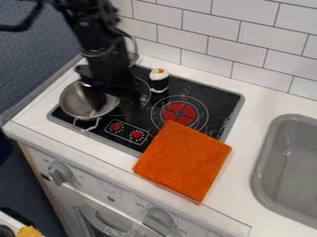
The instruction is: Take the silver pot and put it on the top of the right burner
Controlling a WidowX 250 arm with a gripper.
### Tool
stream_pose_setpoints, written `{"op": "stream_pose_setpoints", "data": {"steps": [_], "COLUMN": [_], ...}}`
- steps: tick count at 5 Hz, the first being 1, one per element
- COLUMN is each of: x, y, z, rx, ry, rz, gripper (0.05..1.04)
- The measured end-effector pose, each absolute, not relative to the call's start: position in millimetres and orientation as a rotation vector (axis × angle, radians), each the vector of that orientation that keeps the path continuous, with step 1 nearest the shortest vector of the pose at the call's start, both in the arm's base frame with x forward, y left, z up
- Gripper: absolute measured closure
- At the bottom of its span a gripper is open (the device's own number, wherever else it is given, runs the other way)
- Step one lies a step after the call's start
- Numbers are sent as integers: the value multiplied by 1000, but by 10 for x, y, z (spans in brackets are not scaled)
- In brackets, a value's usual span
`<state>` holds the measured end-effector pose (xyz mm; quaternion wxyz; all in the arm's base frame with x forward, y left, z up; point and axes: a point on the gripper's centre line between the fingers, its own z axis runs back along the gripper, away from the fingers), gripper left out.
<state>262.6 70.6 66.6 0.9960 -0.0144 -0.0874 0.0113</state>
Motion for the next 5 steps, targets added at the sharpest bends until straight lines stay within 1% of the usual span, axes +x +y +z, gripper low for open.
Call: {"op": "stream_pose_setpoints", "data": {"steps": [1,2,3,4,5], "x": [2737,2937,3163,3223,3208], "y": [803,816,708,694,723], "z": [514,393,297,260,257], "rx": [-11,-2,14,32,44], "ry": [-148,-136,-104,-91,-84], "rz": [51,67,22,13,34], "gripper": [84,84,89,145,429]}}
